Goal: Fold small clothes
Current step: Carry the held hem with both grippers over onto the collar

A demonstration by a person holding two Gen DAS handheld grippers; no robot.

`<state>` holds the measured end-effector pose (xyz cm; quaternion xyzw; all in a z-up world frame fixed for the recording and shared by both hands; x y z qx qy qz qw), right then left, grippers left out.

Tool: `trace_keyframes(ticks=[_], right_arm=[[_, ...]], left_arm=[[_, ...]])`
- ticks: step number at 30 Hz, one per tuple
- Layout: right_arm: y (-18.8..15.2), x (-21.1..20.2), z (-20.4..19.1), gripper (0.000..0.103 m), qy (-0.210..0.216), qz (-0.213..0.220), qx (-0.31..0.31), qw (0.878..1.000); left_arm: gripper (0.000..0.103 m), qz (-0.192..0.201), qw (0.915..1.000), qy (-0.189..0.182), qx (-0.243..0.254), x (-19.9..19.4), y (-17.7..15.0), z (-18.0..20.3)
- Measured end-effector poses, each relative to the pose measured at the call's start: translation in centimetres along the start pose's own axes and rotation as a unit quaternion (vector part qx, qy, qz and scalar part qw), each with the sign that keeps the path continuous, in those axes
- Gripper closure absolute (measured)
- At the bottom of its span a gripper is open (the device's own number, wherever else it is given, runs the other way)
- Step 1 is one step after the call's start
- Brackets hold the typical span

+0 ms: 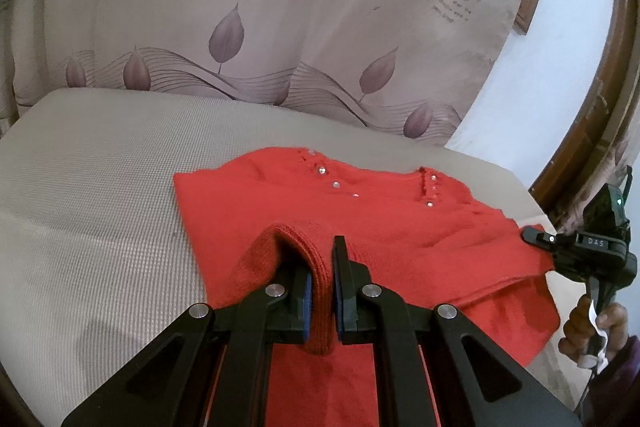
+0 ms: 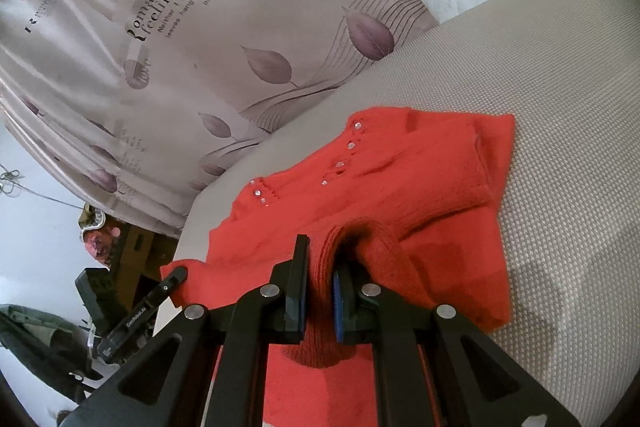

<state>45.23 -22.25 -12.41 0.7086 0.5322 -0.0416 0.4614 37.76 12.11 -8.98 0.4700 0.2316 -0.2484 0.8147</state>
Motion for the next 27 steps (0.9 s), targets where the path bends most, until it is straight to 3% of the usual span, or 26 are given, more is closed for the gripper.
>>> trace_keyframes(ticks=[27], right_arm=[[0.6,2.1,2.0,0.090,0.004,-0.001,0.021,1.000]], left_arm=[[0.093,-0.019,0.9997,0.005,-0.015,3.0,1.1,-1.4]])
Point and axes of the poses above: each gripper's, at about its wrist camera, not at the fingertips, and x roughly the way its jaws point, z to its right, y to its top, the point moved 7 cm from there along x, roughly the way its jaws point, and after that the axes turned 12 degrees about -x, right-handed, at the moved point
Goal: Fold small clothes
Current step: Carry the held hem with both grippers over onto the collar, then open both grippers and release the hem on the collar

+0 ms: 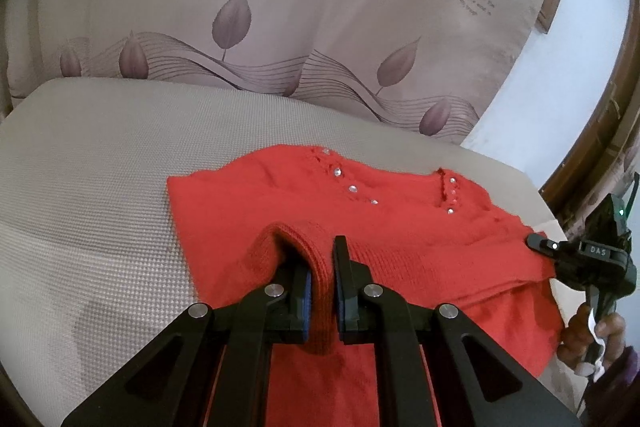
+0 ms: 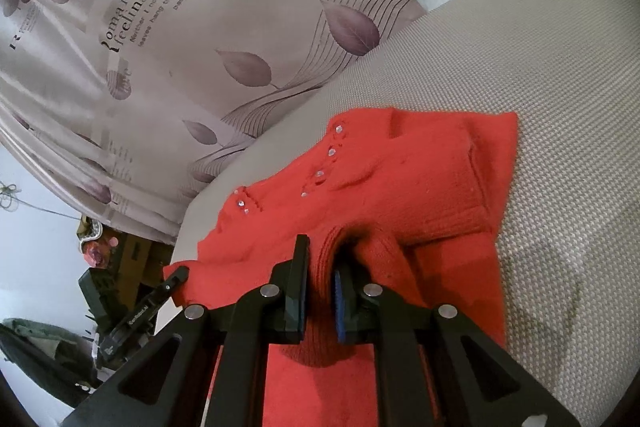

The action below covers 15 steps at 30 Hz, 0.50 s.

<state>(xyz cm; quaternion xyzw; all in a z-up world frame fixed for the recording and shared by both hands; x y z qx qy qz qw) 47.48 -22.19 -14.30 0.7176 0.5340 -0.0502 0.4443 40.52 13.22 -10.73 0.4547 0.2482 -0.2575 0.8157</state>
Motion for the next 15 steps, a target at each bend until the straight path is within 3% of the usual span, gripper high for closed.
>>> trace_keyframes(ticks=[11,13,14,15], right_arm=[[1.0,0.3,0.7,0.086,0.049,0.020,0.059,0.997],[1.2,0.4,1.0,0.080,0.062,0.022,0.077,0.995],[1.3,0.5,1.2,0.073,0.070,0.025,0.090,0.993],[1.4,0.4,1.5,0.063,0.076,0.031,0.101,0.991]], left_arm=[[0.084,-0.022,0.9981,-0.029,-0.049,0.6,1.7,-0.4],[0.081,-0.033,0.9957,-0.040,-0.077,0.9,2.0,-0.7],[0.079,-0.038,0.9945,-0.043,-0.088,1.1,2.2,-0.8],[0.071,-0.046,0.9930,-0.042,-0.100,1.4,2.2,-1.0]])
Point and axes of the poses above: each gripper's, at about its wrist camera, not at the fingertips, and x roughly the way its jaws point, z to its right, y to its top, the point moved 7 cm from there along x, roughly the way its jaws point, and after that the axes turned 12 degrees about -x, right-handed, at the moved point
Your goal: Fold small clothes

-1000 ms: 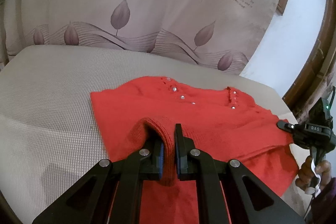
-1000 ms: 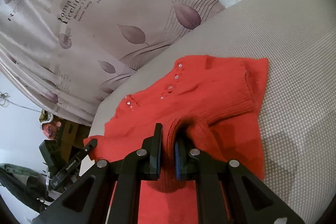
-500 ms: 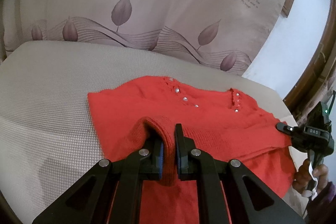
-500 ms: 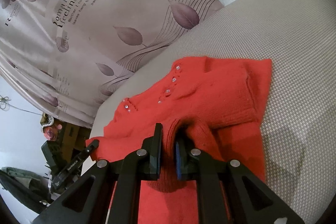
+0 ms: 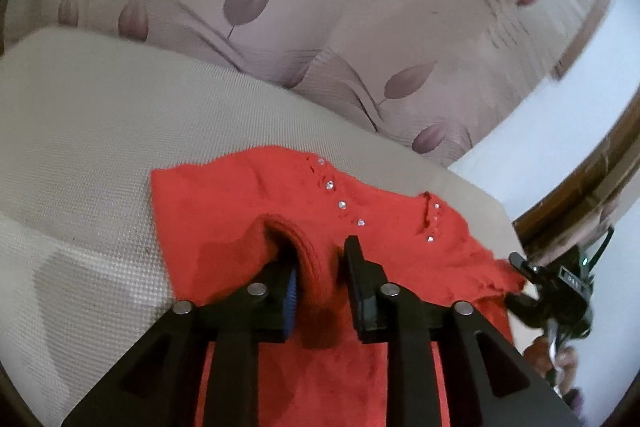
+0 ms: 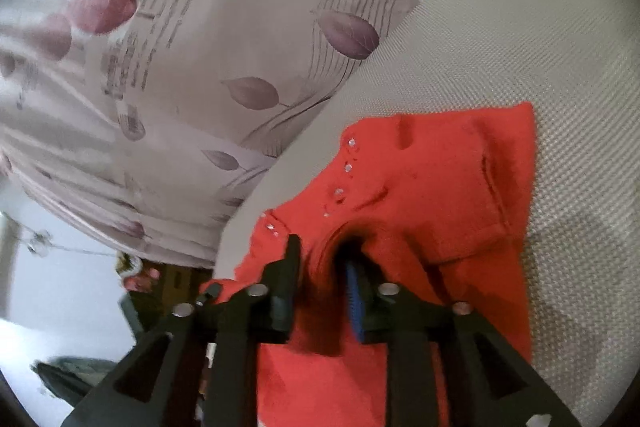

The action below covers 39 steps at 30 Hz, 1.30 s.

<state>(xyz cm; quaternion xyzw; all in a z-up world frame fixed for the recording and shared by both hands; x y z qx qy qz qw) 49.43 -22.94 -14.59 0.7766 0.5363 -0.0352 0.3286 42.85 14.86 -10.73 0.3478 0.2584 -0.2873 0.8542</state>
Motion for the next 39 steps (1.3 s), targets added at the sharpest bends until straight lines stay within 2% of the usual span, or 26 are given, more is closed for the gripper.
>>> trace_keyframes(ticks=[1,2,3,6,11,15,18,21,23,25,27,29,31,34,37,39], right_arm=[[0.3,-0.2,0.3,0.057,0.006,0.011,0.012,1.000],[0.5,-0.5,0.6,0.044,0.013,0.024,0.025,0.999],[0.8,-0.8,0.9,0.037,0.023,0.037,0.038,0.998],[1.4,-1.7,1.6,0.036,0.042,0.066,0.066,0.995],[0.8,-2.4,1.3,0.036,0.027,0.057,0.043,0.997],[-1.2,-3.6,0.2,0.037,-0.017,0.030,-0.017,0.999],[-3.3,-5.1,-0.5,0.037,-0.070,0.009,-0.084,0.994],[-5.2,-6.7,-1.0,0.037,-0.107,0.001,-0.129,0.986],[-5.8,-7.6,-1.2,0.037,-0.113,0.005,-0.140,0.984],[-5.9,-8.1,-1.5,0.037,-0.108,0.009,-0.149,0.983],[-5.7,-8.1,-1.6,0.037,-0.111,0.013,-0.150,0.982],[-5.6,-7.9,-1.4,0.037,-0.114,0.014,-0.144,0.983],[-5.5,-7.6,-1.1,0.037,-0.122,0.013,-0.143,0.982],[-5.0,-7.2,-0.7,0.037,-0.133,0.014,-0.146,0.980],[-3.6,-6.8,-0.9,0.037,-0.136,0.019,-0.151,0.979],[-2.5,-6.2,-1.3,0.037,-0.142,0.022,-0.165,0.976]], left_arm=[[0.064,-0.004,0.9999,0.002,-0.009,0.2,0.1,-0.2],[0.053,-0.002,0.9998,0.000,-0.021,0.1,0.3,-0.4],[0.050,0.007,0.9993,-0.009,-0.034,-0.1,0.6,-0.6],[0.043,0.019,0.9977,-0.025,-0.060,-0.7,1.3,-1.0],[0.042,0.029,0.9980,-0.018,-0.053,-1.8,1.8,-1.5],[0.041,0.021,0.9997,0.007,-0.014,-3.0,0.9,-2.4],[0.041,0.017,0.9994,0.025,0.018,-4.2,-0.1,-3.1],[0.041,0.000,0.9991,0.002,0.041,-5.2,-1.5,-2.4],[0.041,-0.010,0.9973,-0.012,0.072,-5.3,-2.4,-0.9],[0.041,-0.010,0.9938,-0.009,0.111,-4.7,-3.0,1.0],[0.041,-0.018,0.9922,-0.015,0.123,-3.4,-3.1,2.4],[0.038,-0.026,0.9922,-0.015,0.121,-1.5,-2.6,3.2],[0.038,-0.017,0.9941,0.009,0.106,0.3,-1.4,2.4],[0.038,-0.033,0.9973,0.038,0.053,2.2,-0.6,-0.4],[0.038,-0.015,0.9998,-0.013,-0.001,-0.1,-1.1,-1.2],[0.038,-0.007,0.9996,-0.025,0.007,-1.9,-2.2,-0.9]])
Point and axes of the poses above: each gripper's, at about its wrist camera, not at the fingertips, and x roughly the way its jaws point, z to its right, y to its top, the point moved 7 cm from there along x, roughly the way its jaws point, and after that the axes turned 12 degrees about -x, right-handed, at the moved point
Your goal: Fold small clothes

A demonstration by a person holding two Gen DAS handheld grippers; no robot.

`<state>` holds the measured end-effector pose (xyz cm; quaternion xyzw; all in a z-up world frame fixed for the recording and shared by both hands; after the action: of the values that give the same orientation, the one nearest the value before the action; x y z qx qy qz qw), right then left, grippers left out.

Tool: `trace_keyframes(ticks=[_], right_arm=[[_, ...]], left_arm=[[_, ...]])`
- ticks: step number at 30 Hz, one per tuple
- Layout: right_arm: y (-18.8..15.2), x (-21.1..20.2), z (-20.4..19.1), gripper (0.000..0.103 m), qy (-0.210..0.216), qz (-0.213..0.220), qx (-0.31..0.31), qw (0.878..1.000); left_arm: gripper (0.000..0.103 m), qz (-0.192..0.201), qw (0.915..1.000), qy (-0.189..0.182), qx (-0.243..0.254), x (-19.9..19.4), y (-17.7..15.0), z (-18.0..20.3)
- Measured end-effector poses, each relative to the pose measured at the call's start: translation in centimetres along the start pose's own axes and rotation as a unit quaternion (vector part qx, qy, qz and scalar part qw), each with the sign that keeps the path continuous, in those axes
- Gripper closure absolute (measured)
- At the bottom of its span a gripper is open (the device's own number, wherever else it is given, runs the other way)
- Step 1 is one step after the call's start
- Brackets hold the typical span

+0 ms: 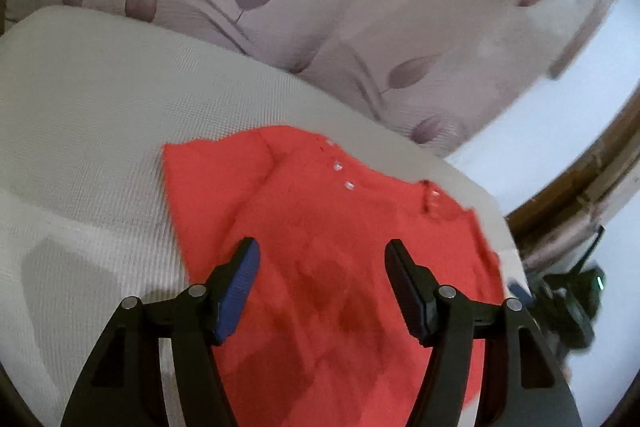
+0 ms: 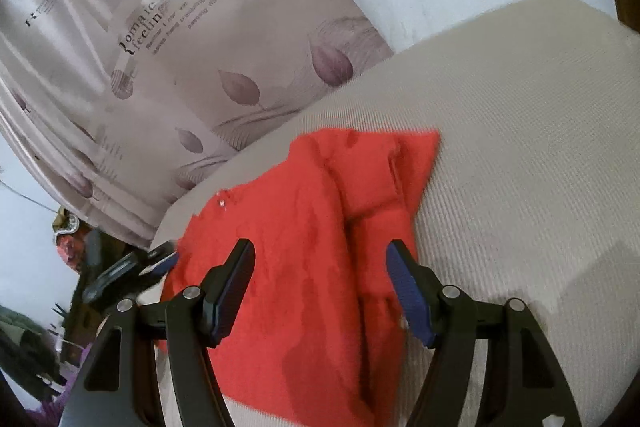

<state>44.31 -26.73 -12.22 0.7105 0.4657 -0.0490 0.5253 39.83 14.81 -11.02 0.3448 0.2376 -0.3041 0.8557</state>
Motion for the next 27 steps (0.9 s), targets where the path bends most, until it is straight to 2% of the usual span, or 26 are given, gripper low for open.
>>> trace_keyframes(ticks=[3,7,8,9,10,12,14,16,19,21,23,26,27], right_arm=[[2.0,1.9,-0.7,0.037,-0.021,-0.012,-0.039,0.999],[2.8,5.9,-2.0,0.039,-0.062,-0.063,-0.112,0.990],[2.7,6.6,-1.8,0.054,-0.081,-0.076,-0.125,0.986],[2.5,7.5,-1.3,0.094,-0.098,-0.096,-0.129,0.982],[2.3,7.9,-0.7,0.097,-0.095,-0.108,-0.113,0.983],[2.2,7.3,0.5,0.099,-0.088,-0.097,-0.075,0.989],[1.8,5.9,2.3,0.100,-0.078,-0.077,-0.027,0.994],[1.3,5.1,4.0,0.100,-0.044,-0.062,0.022,0.997],[1.3,5.8,3.0,0.099,-0.032,-0.078,0.003,0.996],[1.3,6.3,2.4,0.098,-0.040,-0.088,-0.011,0.995],[1.4,6.4,2.7,0.098,-0.031,-0.086,0.000,0.996],[1.5,5.2,3.2,0.091,0.002,-0.073,0.034,0.997],[1.4,4.5,3.1,0.082,0.007,-0.068,0.036,0.997]], left_arm=[[0.036,0.019,0.9993,-0.006,0.031,-2.8,-2.6,0.4],[0.032,0.042,0.9975,0.006,0.057,-4.1,-5.2,-0.2],[0.031,0.043,0.9973,0.009,0.059,-3.9,-5.7,-0.5],[0.031,0.038,0.9976,0.018,0.056,-3.4,-6.2,-1.1],[0.031,0.033,0.9979,0.027,0.050,-3.1,-6.5,-1.7],[0.031,0.027,0.9985,0.035,0.032,-2.5,-7.2,-2.8],[0.031,0.035,0.9989,0.022,0.022,-2.8,-7.2,-3.0],[0.030,0.031,0.9993,0.017,0.010,-2.6,-7.1,-3.5],[0.030,0.032,0.9994,0.011,0.004,-2.7,-7.2,-3.7],[0.030,0.033,0.9994,0.013,0.005,-2.6,-7.3,-3.7],[0.030,0.032,0.9994,0.011,0.003,-2.6,-7.3,-3.7],[0.029,0.032,0.9994,0.009,0.001,-3.0,-7.5,-3.8],[0.029,0.032,0.9994,0.008,0.000,-2.7,-7.3,-3.7]])
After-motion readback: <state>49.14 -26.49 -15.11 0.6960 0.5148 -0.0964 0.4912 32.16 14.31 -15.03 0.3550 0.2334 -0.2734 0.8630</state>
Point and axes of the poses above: each gripper's, at about its wrist camera, not at the fingertips, and x roughly the way its jaws point, z to its right, y to its top, the point moved 7 cm from there along x, roughly the way its jaws point, and after that the axes turned 12 degrees about -x, right-handed, at the moved point
